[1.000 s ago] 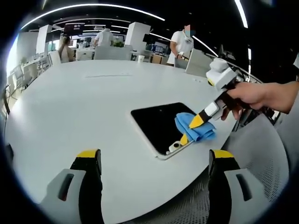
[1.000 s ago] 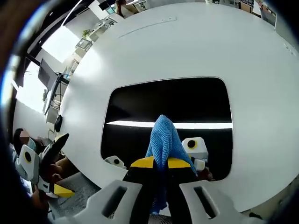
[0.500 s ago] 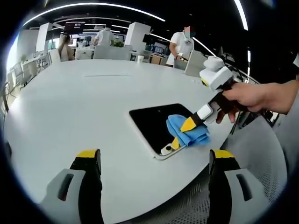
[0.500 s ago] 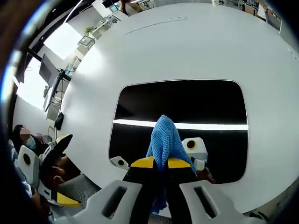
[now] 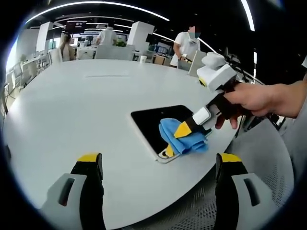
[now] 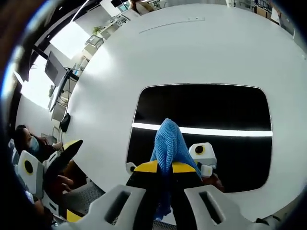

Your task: Wipe the mirror surface with the cleaning cloth until all visible marks leave the cleaned area.

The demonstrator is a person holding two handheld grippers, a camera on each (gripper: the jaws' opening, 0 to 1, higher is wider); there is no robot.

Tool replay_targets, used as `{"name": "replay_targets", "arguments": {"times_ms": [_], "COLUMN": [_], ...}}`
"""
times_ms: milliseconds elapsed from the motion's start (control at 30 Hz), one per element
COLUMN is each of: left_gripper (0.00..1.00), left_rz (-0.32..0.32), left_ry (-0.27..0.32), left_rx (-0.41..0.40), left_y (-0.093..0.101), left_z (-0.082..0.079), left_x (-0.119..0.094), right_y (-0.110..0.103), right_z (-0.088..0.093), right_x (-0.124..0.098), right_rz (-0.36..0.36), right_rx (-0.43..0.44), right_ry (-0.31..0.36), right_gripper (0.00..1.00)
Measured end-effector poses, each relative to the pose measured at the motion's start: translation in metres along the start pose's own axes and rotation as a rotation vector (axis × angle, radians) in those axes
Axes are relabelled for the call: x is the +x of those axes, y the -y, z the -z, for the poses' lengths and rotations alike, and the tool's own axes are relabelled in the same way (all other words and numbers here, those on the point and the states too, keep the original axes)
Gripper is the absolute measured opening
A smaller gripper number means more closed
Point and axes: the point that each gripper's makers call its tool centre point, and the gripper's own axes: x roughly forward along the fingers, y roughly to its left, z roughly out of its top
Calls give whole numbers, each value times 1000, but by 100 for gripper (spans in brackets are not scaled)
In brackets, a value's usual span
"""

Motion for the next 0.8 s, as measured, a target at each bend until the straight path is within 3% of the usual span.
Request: {"name": "replay_targets", "arguments": {"times_ms": [800], "left_gripper": [96], "left_rz": [-4], "left_ry": [-6], "left_rx": [4], "left_y": [-2], "left_z": [2], "left_x": [2], "right_y": [-34], "right_z": [-6], "right_x": [15], "right_rz": [-34], "right_rx": [-68], "right_ry": [-14], "right_gripper": [2]}}
